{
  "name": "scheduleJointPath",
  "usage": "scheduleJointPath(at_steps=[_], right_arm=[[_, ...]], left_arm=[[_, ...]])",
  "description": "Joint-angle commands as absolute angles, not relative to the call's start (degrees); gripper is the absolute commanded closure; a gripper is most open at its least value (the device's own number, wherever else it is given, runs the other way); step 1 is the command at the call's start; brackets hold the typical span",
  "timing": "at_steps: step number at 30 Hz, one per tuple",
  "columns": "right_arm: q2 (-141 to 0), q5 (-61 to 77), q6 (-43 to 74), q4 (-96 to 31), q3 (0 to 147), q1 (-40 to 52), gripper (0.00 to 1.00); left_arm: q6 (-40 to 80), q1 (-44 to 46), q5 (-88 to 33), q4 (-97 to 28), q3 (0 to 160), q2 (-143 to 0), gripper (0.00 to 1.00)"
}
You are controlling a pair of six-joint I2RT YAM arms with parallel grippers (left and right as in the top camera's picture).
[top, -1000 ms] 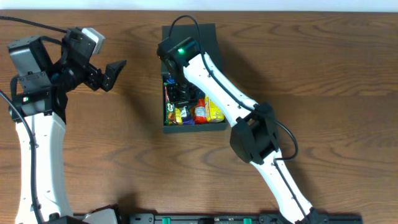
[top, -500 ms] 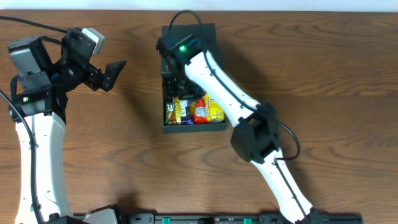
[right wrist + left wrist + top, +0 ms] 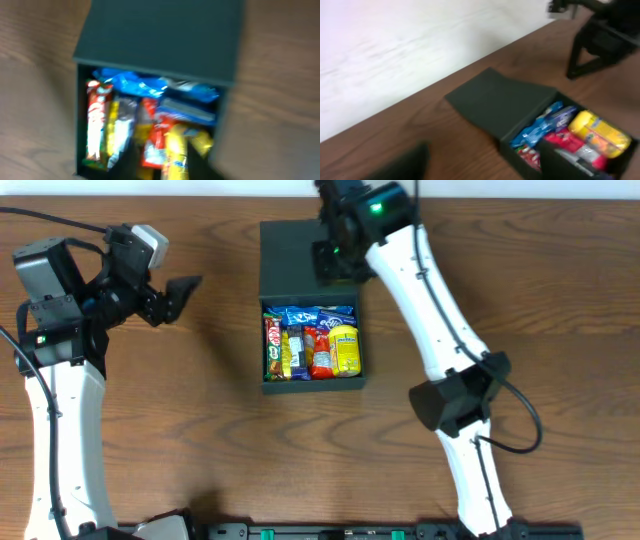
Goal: Pack container
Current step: 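Move both grippers to the raised box lid's edges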
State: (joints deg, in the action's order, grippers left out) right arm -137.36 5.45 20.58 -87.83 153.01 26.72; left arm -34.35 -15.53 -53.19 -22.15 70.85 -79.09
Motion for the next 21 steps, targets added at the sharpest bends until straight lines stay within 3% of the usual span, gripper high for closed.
scheduleJointPath(at_steps=[1, 10, 15, 21], right_arm=[[-136.7, 3.4, 19.5, -86.9, 152.9, 22.6, 0.99], [-137.1, 3.0, 17.9, -85.7, 152.8, 14.7, 0.99], [-139.0, 10.2, 8.2, -85.0, 152.7, 12.6, 0.99], [-145.5, 15.9, 4.8, -84.7, 152.7, 11.2, 0.99]], left_arm=[[-34.0, -15.3, -58.7, -22.3, 71.0, -79.8, 0.94], [-23.5, -11.6, -58.5, -22.1, 70.9, -89.3, 0.94], [-11.8, -6.7, -57.8, -18.4, 70.9, -97.5, 0.94], [2.0, -2.7, -43.3, -16.0, 70.9, -104.2, 0.94]])
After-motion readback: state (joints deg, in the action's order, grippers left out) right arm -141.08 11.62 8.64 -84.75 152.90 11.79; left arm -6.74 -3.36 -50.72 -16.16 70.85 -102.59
